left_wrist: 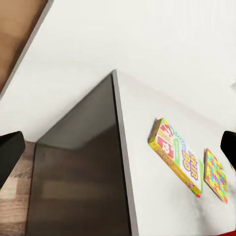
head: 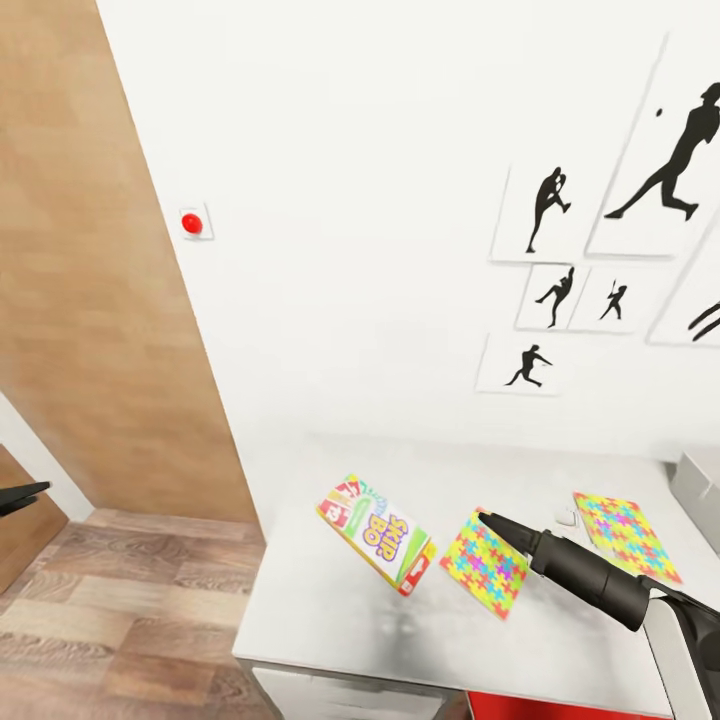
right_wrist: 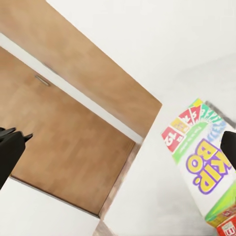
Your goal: Put all the toys in the child's room - the three board games (two on the bed and one on the table), the two jigsaw puzzles on the table, and the tennis ball on the table - inside the toy box on the table in the child's room.
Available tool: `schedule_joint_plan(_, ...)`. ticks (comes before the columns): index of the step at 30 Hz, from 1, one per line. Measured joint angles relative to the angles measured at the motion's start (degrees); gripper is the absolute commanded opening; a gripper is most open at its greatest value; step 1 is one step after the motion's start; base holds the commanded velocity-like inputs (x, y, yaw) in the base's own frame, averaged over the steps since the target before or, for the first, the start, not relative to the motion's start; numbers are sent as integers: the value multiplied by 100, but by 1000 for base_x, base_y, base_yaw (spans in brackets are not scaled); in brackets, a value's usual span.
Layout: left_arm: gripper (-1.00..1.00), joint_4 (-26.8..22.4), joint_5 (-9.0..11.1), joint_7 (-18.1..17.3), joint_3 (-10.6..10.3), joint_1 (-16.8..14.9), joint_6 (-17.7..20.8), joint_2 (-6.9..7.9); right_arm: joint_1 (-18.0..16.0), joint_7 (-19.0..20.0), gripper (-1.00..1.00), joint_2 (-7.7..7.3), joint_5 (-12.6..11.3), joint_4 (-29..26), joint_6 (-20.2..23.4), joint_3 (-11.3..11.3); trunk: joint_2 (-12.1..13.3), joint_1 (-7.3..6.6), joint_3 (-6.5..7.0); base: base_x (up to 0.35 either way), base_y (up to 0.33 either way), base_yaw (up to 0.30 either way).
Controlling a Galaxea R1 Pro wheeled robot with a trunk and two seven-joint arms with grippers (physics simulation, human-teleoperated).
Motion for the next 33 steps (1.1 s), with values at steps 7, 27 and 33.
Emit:
schedule_joint_plan(7,100,2,-2,0,4,-1,-1,0,0,-11,100,-7,-2,79,5,-6,1,2,1,99,113,4)
schedule_joint_plan(27,100,10,-4,0,1,1,-1,0,0,-26,100,-34,1,259,14,-16,1,2,1,53,133,0)
schedule_joint_plan(33,100,9,-7,0,-3,1,-1,0,0,-28,100,-35,-1,260,15,-16,0,1,1,106,187,0)
